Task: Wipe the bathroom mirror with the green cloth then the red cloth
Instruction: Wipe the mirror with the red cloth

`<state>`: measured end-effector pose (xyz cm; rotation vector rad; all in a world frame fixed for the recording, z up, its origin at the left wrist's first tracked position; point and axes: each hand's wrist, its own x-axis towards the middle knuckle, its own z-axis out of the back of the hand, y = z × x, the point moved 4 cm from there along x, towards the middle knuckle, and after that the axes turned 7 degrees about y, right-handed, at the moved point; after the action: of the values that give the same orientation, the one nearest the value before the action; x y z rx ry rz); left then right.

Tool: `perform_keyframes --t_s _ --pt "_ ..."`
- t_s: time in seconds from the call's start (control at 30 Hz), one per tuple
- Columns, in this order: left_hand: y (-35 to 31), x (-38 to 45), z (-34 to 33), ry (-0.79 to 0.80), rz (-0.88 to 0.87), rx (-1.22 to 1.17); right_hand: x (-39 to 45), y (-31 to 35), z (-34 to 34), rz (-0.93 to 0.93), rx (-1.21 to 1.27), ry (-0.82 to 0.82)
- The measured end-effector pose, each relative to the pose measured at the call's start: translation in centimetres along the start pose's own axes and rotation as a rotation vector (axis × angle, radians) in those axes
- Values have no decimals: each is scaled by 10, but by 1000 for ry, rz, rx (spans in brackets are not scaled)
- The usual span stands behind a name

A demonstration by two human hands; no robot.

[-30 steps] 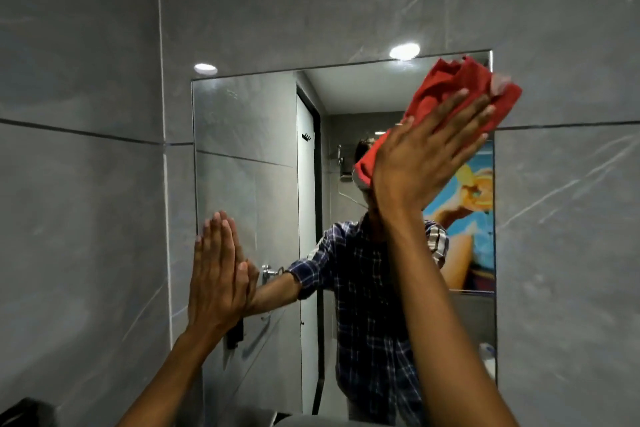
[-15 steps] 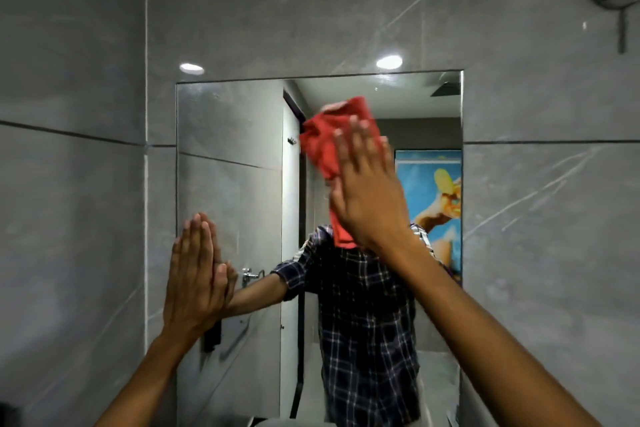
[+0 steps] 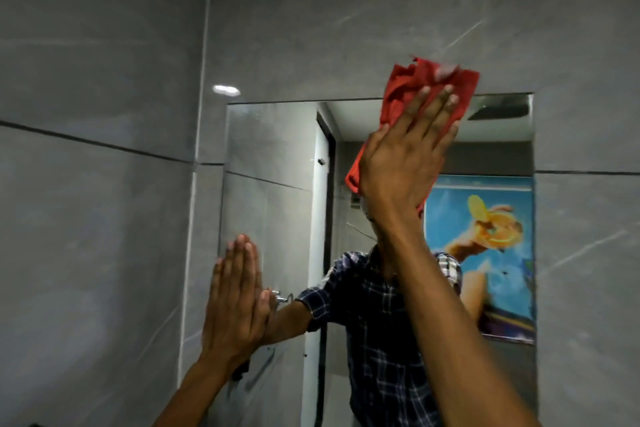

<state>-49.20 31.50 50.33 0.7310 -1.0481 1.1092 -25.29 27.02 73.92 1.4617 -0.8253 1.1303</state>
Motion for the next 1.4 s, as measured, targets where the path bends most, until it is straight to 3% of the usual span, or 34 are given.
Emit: perform_keyframes --t_s 0.17,0.33,0.5,0.63,0.8,0.9,0.97,1.03,1.1,1.27,1.4 --pt "5 -1 -1 -16 4 -25 -47 103 -44 117 119 82" --pt "4 1 0 -70 -14 -106 -81 181 -79 429 171 253" --pt "13 1 -6 -7 14 -33 -98 152 -79 664 114 339" --pt "11 0 -6 0 -15 -39 -114 73 -56 693 39 365" --pt "14 1 -11 21 19 -29 -110 -75 -3 496 -104 257" --pt "19 1 -20 34 29 -14 -110 -160 34 163 -82 176" --pt "21 2 -25 28 33 -24 -122 -173 41 -65 -46 96" --pt "22 1 -26 8 18 -42 -138 -152 34 -203 -21 36" --pt "21 -1 -25 -13 1 -72 -154 -117 18 -192 -5 45" --pt "10 2 -7 -5 8 -209 -192 -18 -29 105 5 204" --pt "6 -1 25 64 72 -628 -230 63 -51 481 40 345"
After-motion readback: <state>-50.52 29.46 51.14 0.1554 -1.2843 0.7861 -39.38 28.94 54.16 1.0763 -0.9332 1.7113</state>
